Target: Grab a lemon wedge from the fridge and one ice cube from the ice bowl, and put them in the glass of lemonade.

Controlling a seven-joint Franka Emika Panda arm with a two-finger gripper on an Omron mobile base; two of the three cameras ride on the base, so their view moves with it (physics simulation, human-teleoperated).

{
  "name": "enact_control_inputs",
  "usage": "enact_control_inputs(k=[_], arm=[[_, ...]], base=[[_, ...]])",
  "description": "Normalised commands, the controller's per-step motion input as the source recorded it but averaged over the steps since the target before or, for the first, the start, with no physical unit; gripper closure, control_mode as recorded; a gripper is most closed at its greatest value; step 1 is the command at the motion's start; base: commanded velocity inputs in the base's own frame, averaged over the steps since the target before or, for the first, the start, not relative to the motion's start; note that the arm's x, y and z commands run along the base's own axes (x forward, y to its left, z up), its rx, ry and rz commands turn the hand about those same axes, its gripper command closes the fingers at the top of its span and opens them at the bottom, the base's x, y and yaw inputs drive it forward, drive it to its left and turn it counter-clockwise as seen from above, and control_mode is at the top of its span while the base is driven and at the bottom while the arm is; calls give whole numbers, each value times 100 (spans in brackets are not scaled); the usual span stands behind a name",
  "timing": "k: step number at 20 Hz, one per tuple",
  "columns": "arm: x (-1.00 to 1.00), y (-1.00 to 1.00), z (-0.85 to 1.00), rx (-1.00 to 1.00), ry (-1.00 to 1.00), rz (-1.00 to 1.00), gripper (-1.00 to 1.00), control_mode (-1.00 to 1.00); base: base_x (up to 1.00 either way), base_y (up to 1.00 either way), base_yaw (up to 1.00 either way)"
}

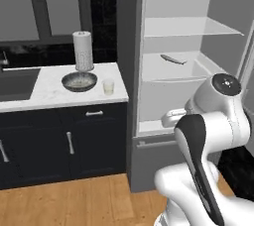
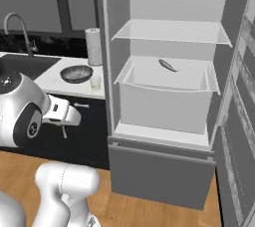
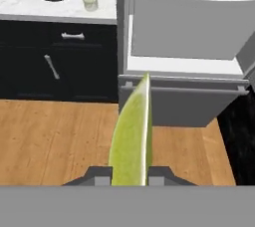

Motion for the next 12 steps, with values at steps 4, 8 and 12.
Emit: enact_control_inputs(k=[4,8,12], arm=[[0,0,0,0,0,0,100,100],[0,0,0,0,0,0,100,100],[0,0,0,0,0,0,100,100]], base=[[81,100,-13],[87,100,-26],[78,100,-28]])
